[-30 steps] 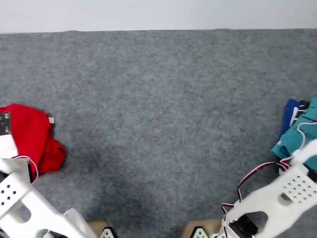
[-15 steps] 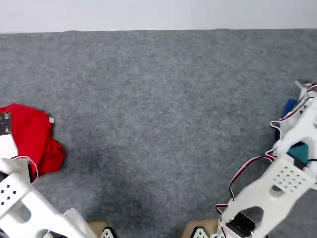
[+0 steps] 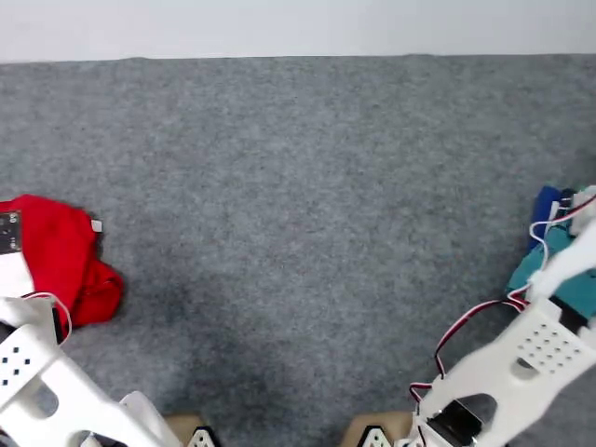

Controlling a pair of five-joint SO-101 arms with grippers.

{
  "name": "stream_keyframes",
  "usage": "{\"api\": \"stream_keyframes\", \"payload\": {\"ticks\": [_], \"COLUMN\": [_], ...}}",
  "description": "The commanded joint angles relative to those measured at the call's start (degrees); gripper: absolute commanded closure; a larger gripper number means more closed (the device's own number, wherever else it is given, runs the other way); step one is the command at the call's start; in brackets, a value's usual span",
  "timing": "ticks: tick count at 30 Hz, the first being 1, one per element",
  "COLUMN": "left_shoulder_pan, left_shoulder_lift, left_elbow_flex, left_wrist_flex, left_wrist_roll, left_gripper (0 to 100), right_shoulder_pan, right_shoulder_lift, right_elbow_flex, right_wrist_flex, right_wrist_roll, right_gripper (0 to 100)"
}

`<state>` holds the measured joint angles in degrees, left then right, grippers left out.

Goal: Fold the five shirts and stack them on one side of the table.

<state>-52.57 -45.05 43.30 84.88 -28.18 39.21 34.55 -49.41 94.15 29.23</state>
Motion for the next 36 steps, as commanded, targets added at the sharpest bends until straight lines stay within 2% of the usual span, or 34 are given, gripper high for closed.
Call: {"api": "stream_keyframes", "payload": {"ticks": [1,6,9,12,18,23,31,36], "left_shoulder_pan": [-0.4,-0.4,-0.4,-0.4,-0.4,-0.4,-0.4,-0.4], "left_shoulder_lift": [-1.0,-1.2,-1.2,-1.2,-1.2,-1.2,-1.2,-1.2], "left_elbow_flex": [-0.2,-0.2,-0.2,-0.2,-0.2,-0.2,-0.3,-0.3], "left_wrist_flex": [0.5,0.5,0.5,1.3,1.3,1.4,1.4,1.4], "left_wrist_roll": [-0.5,-0.5,-0.5,-0.6,-0.6,-0.6,-0.6,-0.6], "left_gripper": [98,98,98,98,98,98,98,98], "right_shoulder_pan": [1.0,-0.6,-1.2,-1.1,-0.9,3.6,15.3,16.6], "right_shoulder_lift": [2.1,14.3,17.0,15.8,11.7,11.2,18.8,25.9], "right_elbow_flex": [-3.1,-3.5,-4.6,-8.1,-20.4,-28.0,-26.7,-28.7], "right_wrist_flex": [-11.2,-26.2,-28.5,-24.8,-9.8,0.0,-2.9,-6.4], "right_wrist_roll": [0.7,0.5,0.5,0.4,0.7,0.9,8.8,8.5], "right_gripper": [97.8,98.0,98.0,98.0,98.0,98.0,98.0,98.0]}}
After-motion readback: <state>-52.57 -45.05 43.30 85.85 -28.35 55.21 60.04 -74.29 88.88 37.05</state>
